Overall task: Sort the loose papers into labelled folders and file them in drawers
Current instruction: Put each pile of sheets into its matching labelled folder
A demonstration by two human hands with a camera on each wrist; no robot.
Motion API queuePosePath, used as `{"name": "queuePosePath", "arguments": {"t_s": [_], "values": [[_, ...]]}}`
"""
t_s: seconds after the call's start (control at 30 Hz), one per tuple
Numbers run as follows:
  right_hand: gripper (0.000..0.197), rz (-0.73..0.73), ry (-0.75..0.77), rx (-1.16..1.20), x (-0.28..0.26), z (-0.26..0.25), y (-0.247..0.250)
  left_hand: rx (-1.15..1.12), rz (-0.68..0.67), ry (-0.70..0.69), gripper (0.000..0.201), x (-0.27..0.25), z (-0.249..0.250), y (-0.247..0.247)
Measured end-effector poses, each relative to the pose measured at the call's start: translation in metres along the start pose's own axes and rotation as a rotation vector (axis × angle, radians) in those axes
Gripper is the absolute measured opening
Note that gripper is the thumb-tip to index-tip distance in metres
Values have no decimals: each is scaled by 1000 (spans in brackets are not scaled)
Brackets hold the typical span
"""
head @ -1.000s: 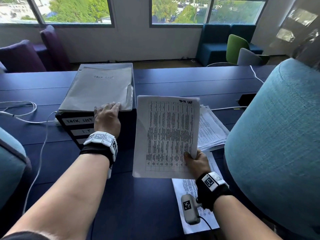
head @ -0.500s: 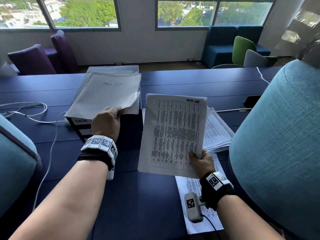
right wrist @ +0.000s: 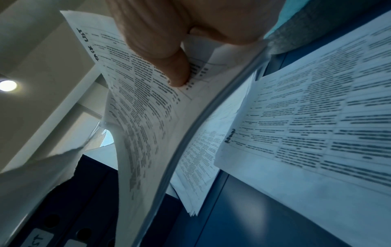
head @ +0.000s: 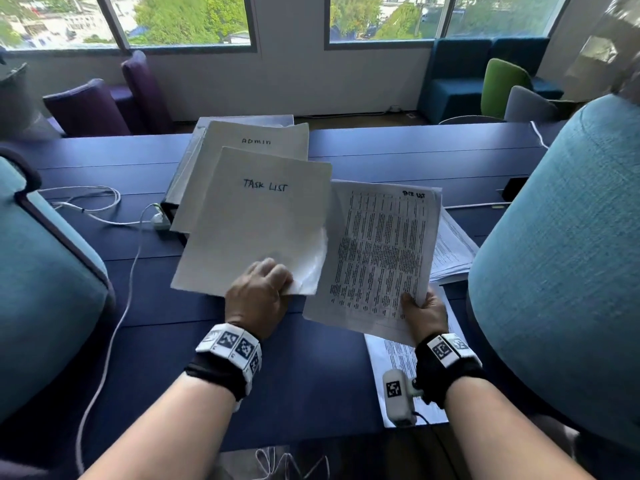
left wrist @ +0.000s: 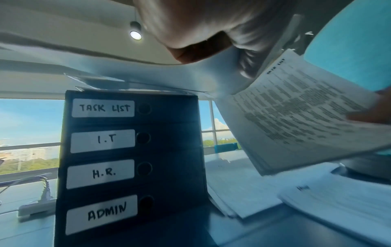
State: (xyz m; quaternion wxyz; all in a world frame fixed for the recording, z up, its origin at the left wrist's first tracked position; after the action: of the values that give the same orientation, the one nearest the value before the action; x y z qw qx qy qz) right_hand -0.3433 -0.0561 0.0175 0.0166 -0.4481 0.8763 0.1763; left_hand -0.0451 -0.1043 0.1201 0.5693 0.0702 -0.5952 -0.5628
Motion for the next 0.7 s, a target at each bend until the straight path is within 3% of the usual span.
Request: {"name": "queuePosePath", "arguments": {"t_s": [0.3,0.5,0.6,0.7], "values": [[21,36,-17,-185,-14,13,11,-71,-401,-86,16,-80,29,-51],[29,10,-97,-330,-16,35,17,-79,-774,11,25,-135,23,-97],[27,1,-118,-391,-18,44,20,-30,-823,90,20,-141,19,-102],[36,33,-140,-415,-18,47,28,-71,-757,268,24,-131,12,-97]]}}
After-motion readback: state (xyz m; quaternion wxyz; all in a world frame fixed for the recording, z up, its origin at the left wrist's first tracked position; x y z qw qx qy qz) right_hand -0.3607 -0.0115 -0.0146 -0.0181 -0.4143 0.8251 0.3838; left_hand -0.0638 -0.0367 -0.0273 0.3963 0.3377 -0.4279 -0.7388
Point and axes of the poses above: each hand's wrist, its own x-axis towards the middle knuckle, its own y-axis out of the back of the hand, z = x × y, the point moved 6 cm from there along x, towards the middle knuckle, and after that the axes turned 4 degrees about -x, right-handed, at the moved point
